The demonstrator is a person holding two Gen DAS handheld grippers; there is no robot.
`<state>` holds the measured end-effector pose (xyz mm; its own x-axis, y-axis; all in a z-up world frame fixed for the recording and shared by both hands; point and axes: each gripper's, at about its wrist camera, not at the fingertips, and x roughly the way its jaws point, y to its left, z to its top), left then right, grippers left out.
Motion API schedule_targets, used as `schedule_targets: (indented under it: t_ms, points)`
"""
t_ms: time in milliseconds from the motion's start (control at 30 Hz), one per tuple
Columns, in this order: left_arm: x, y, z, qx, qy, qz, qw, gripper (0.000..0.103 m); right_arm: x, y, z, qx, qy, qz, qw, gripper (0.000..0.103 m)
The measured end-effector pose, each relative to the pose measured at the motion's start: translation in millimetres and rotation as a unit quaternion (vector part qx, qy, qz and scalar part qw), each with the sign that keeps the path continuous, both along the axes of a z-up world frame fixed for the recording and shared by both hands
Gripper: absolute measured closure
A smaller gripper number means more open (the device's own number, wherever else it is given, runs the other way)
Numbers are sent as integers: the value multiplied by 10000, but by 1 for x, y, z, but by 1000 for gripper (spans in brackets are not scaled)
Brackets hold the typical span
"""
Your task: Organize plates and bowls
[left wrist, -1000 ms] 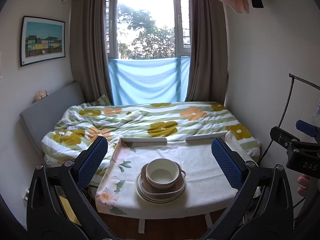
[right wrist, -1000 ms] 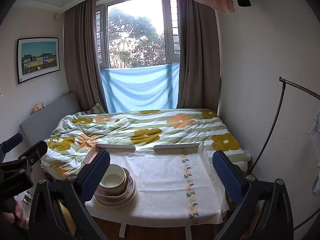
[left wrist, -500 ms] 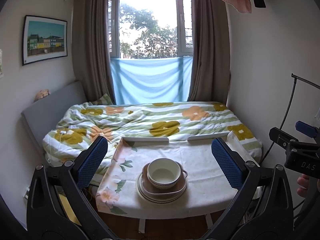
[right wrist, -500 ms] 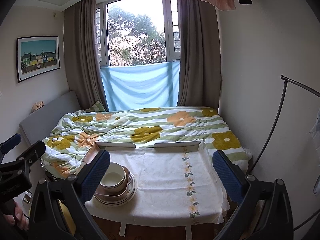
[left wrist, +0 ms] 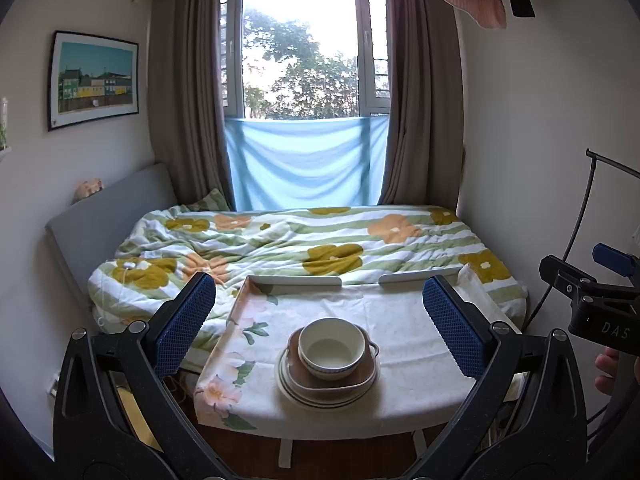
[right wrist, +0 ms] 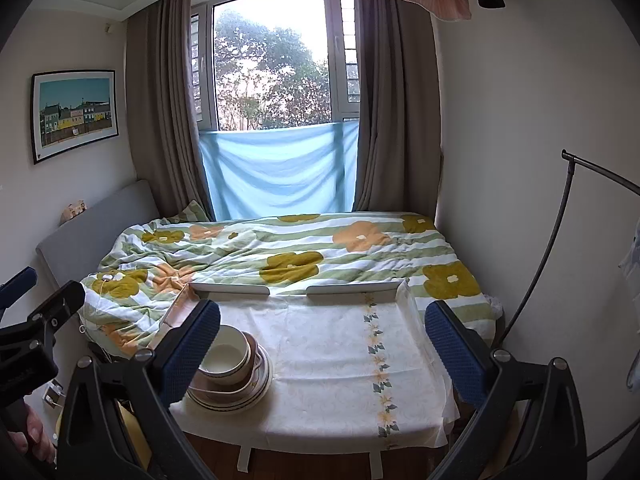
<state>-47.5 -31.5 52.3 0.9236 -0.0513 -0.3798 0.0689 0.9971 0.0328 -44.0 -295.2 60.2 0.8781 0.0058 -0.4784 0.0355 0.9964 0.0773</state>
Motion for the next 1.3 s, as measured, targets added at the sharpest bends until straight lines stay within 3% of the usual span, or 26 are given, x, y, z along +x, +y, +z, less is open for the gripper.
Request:
schedule_targets:
  t_ms: [1300]
  points:
    - [12,10,-9,162,-44,293,9994,0,7,7,-4,-23,115,61,9999,1]
